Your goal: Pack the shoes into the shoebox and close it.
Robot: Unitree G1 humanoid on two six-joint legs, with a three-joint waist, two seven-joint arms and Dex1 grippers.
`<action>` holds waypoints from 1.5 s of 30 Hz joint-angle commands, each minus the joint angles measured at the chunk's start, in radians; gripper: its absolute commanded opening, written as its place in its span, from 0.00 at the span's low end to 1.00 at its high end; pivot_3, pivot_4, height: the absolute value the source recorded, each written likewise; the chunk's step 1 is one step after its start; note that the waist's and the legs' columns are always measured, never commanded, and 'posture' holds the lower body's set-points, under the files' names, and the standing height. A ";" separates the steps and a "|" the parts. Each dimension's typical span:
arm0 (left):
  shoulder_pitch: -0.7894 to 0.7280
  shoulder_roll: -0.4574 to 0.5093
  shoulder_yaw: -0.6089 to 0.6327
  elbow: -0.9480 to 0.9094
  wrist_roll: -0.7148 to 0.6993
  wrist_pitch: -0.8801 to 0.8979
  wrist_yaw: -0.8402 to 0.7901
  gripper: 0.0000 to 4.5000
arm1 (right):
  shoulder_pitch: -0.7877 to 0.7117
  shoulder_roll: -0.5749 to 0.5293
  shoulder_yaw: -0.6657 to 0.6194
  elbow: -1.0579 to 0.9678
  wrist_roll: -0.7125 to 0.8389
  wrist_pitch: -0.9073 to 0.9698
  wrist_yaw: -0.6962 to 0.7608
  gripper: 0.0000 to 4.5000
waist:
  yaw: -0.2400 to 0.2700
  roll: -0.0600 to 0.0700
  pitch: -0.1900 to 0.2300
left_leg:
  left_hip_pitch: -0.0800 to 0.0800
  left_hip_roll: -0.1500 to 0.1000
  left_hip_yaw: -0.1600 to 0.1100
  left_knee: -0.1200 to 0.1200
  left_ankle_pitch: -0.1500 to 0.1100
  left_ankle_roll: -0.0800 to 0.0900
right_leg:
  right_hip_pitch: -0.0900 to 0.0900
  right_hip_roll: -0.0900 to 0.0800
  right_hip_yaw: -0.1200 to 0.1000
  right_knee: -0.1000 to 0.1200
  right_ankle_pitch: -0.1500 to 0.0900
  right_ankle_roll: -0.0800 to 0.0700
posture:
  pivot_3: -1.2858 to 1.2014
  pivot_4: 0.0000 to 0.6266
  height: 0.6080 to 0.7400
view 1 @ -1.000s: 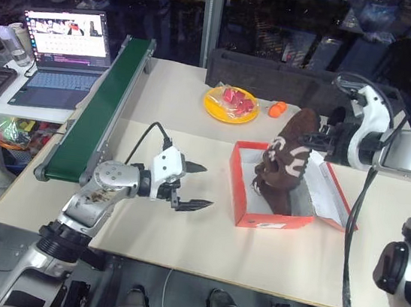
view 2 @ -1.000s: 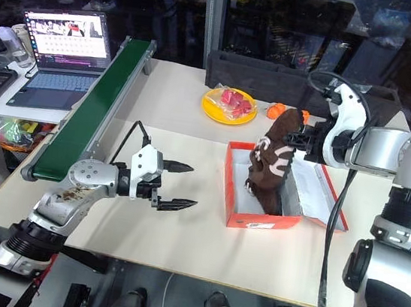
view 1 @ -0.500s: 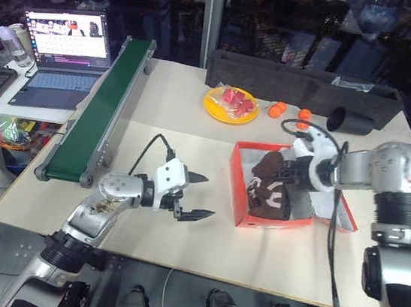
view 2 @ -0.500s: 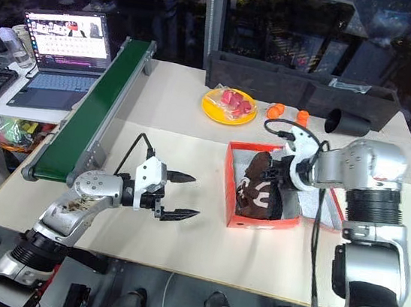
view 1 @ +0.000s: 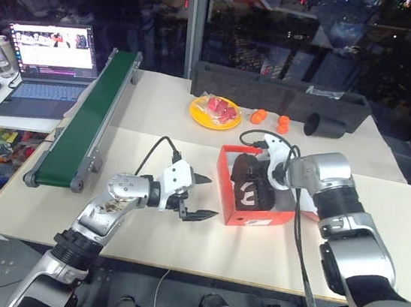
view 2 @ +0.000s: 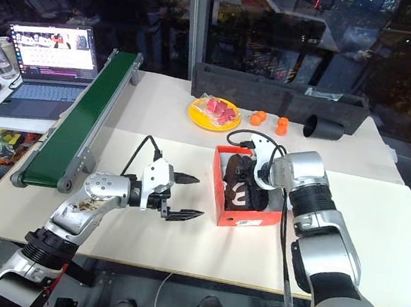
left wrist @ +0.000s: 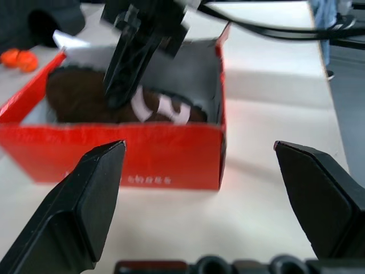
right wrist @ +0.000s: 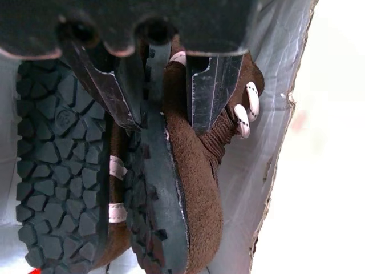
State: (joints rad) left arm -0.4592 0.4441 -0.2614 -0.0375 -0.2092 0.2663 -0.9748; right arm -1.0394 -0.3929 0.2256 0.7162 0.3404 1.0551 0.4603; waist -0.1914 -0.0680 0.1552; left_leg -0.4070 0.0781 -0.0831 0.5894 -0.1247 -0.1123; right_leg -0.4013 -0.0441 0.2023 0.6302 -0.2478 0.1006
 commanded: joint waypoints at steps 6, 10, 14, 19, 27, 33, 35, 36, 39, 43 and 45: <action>-0.030 -0.021 -0.004 0.013 0.007 -0.024 -0.013 1.00 | 0.105 0.052 0.125 0.219 -0.157 -0.094 0.241 0.23 | -0.016 0.001 -0.015 | 0.001 0.000 0.000 0.001 -0.002 -0.002 | 0.007 0.000 0.000 -0.006 -0.001 -0.001 | 0.52 0.24 1.00; -0.034 -0.030 -0.007 0.013 0.006 -0.016 -0.018 1.00 | 0.059 0.063 0.228 0.307 -0.271 -0.236 0.477 0.23 | -0.016 0.002 -0.021 | 0.002 0.000 0.000 0.001 -0.006 -0.001 | 0.009 0.000 0.000 -0.005 -0.004 -0.002 | 0.52 0.24 1.00; -0.034 -0.024 -0.004 0.012 0.007 -0.006 -0.025 1.00 | 0.026 0.094 0.255 0.426 -0.365 -0.368 0.583 0.23 | -0.007 0.006 -0.022 | 0.000 0.000 0.000 -0.001 -0.011 0.000 | 0.012 0.000 -0.001 -0.004 -0.011 -0.001 | 0.52 0.24 1.00; -0.028 -0.013 -0.003 -0.006 0.006 0.004 -0.026 1.00 | 0.014 0.134 0.181 0.519 -0.400 -0.424 0.532 0.23 | 0.005 0.009 -0.028 | 0.002 0.000 -0.001 0.000 -0.020 0.012 | 0.014 0.001 -0.001 0.001 -0.023 0.002 | 0.52 0.24 1.00; -0.028 -0.004 0.001 -0.002 0.007 0.001 -0.021 1.00 | -0.036 0.096 -0.054 0.447 -0.316 -0.380 0.387 0.37 | 0.003 0.013 -0.026 | 0.004 0.000 0.000 0.005 -0.025 0.019 | 0.016 0.002 0.000 0.001 -0.026 -0.003 | 0.52 0.24 1.00; -0.033 -0.006 -0.001 0.003 0.008 -0.003 -0.021 1.00 | 0.012 0.037 -0.161 0.083 -0.240 -0.146 0.366 0.64 | 0.008 0.028 -0.005 | 0.000 -0.003 -0.001 0.006 -0.024 0.021 | 0.013 0.002 0.003 0.002 -0.026 -0.002 | 0.52 0.24 1.00; -0.037 -0.007 -0.002 0.007 0.008 -0.003 -0.023 1.00 | 0.051 0.004 -0.225 -0.160 -0.186 0.007 0.340 0.64 | 0.013 0.033 0.001 | -0.004 -0.003 -0.001 0.006 -0.021 0.021 | 0.011 0.002 0.003 0.003 -0.025 -0.001 | 0.52 0.24 1.00; -0.039 -0.007 -0.002 0.009 0.009 -0.004 -0.025 1.00 | 0.069 -0.009 -0.247 -0.260 -0.170 0.063 0.323 0.64 | 0.017 0.037 0.004 | -0.008 -0.004 -0.001 0.006 -0.018 0.022 | 0.009 0.001 0.004 0.004 -0.025 -0.001 | 0.52 0.24 1.00; -0.042 -0.005 -0.002 0.014 0.008 -0.008 -0.029 1.00 | 0.102 -0.025 -0.311 -0.488 -0.117 0.216 0.277 0.64 | 0.028 0.043 0.008 | -0.027 -0.006 -0.001 0.005 -0.014 0.019 | -0.007 0.001 0.005 0.009 -0.023 0.008 | 0.52 0.24 1.00; -0.056 -0.008 0.001 0.036 0.009 -0.018 -0.032 1.00 | 0.104 -0.031 -0.453 -0.778 -0.030 0.448 0.225 0.64 | 0.049 0.045 0.009 | -0.036 -0.006 -0.001 -0.002 -0.015 0.020 | -0.022 0.001 0.002 0.019 -0.027 -0.002 | 0.52 0.24 1.00; -0.062 -0.008 0.004 0.047 0.011 -0.026 -0.033 1.00 | 0.107 -0.023 -0.537 -0.881 -0.002 0.530 0.196 0.64 | 0.064 0.046 0.010 | -0.036 -0.006 -0.002 -0.002 -0.016 0.022 | -0.022 0.001 0.001 0.018 -0.028 -0.004 | 0.52 0.24 1.00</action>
State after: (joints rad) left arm -0.5093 0.4357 -0.2709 0.0154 -0.1974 0.2639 -1.0029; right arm -0.9251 -0.4157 -0.2204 -0.0456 0.2956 1.5035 0.6831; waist -0.1273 -0.0224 0.1649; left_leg -0.4437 0.0718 -0.0851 0.5878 -0.1406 -0.0901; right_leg -0.4230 -0.0436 0.2036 0.6474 -0.2760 0.0968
